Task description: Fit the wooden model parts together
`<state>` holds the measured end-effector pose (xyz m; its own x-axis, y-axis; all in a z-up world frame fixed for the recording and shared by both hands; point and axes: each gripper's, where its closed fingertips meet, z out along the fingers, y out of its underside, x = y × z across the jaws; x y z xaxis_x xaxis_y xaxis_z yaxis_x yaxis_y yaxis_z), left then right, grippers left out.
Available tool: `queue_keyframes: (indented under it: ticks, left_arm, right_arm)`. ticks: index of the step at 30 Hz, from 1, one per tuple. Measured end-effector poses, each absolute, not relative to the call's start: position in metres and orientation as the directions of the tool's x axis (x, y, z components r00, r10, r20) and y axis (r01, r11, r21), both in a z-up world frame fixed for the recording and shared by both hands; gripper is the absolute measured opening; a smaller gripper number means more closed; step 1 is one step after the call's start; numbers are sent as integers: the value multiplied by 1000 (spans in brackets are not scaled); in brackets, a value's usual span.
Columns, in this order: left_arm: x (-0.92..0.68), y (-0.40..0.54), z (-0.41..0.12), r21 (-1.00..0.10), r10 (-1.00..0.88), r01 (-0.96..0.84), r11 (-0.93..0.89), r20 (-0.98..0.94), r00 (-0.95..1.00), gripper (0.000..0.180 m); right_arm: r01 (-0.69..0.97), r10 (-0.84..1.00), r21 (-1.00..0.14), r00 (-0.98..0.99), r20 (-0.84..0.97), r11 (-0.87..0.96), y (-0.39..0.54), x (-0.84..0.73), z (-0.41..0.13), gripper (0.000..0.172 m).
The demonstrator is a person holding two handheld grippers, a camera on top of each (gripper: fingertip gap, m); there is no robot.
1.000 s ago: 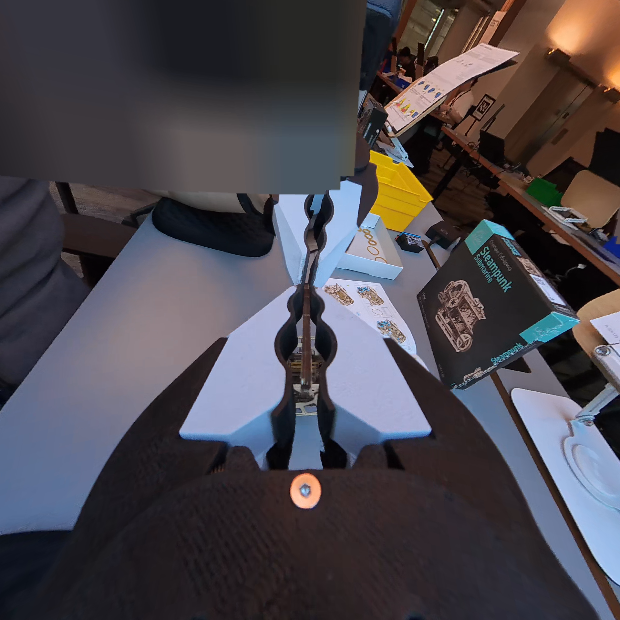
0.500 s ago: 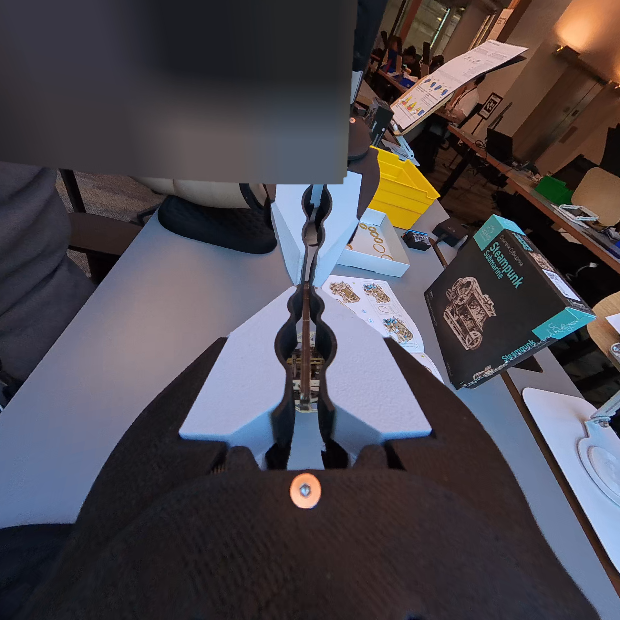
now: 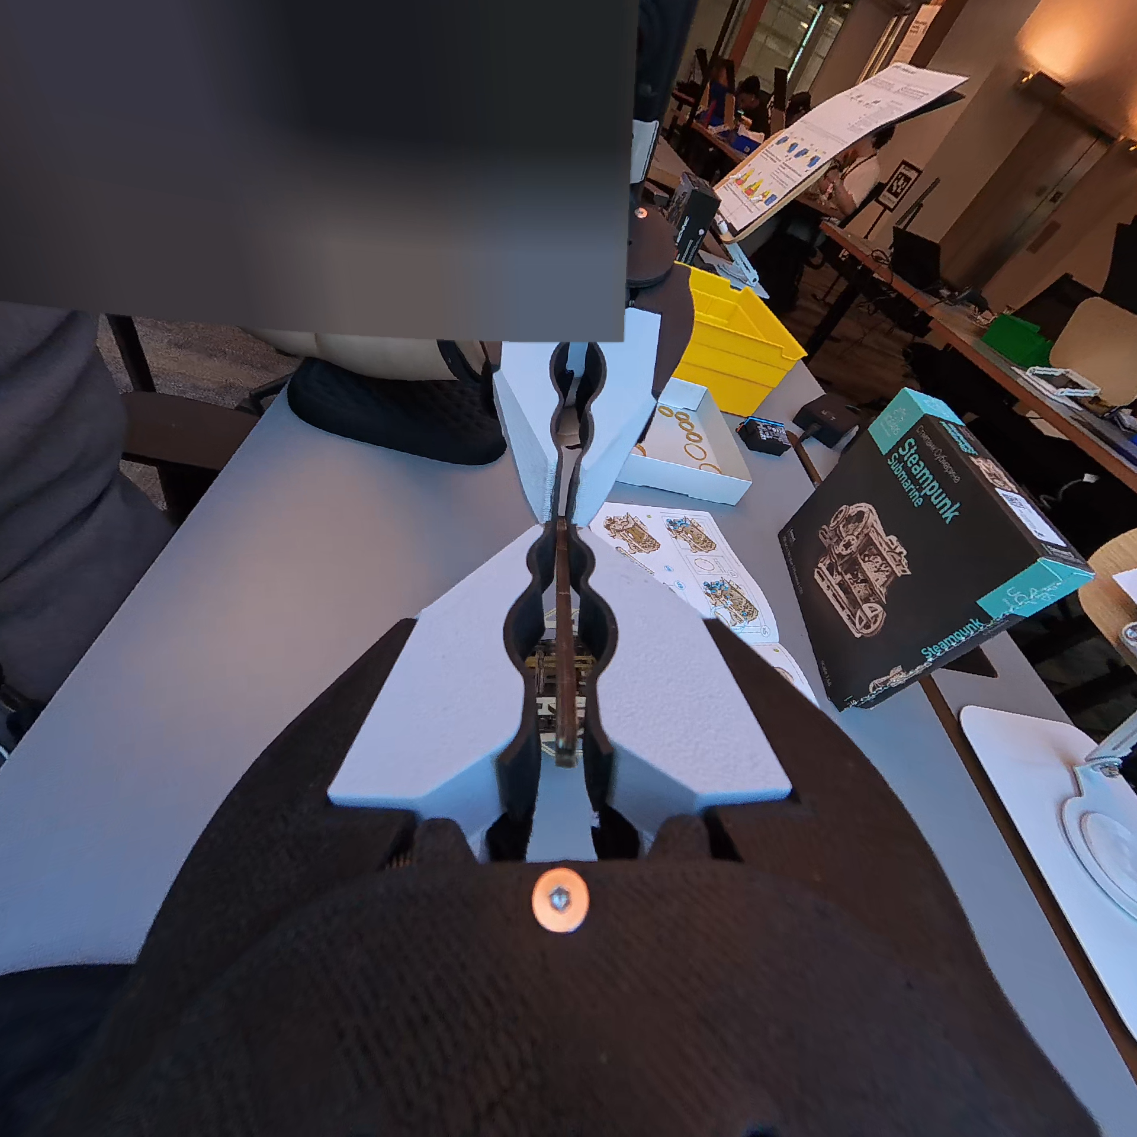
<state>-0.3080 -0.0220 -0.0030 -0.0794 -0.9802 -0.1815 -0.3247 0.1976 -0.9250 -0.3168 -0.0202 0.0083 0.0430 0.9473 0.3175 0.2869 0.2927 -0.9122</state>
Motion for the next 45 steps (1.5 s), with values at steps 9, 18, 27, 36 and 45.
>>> queue_keyframes:
  ticks: [9, 18, 27, 36, 45]
  left_arm:
    - [-313, -19, 3, -943, -982, -276, 186, -173, -69, 31]
    - [-347, 11, -42, -960, -985, -276, -55, 7, 171, 105]
    - [-320, 8, -102, -917, -981, -379, -124, 55, 187, 130]
    - [-308, 10, -117, -909, -983, -410, -75, -3, 186, 115]
    - [-308, 7, -118, -910, -989, -404, -94, 40, 141, 97]
  right_arm:
    - [272, 949, -919, 59, 311, 285, -19, -313, 13, 1]
    - [466, 940, -857, 134, 313, 219, -4, -297, -7, 0]
    - [651, 950, -731, 44, 309, 207, 13, -313, -47, 1]
    - [731, 931, -601, -133, 340, 324, 21, -325, -72, 0]
    - [718, 798, -434, -284, 532, 545, 29, -329, -82, 1]
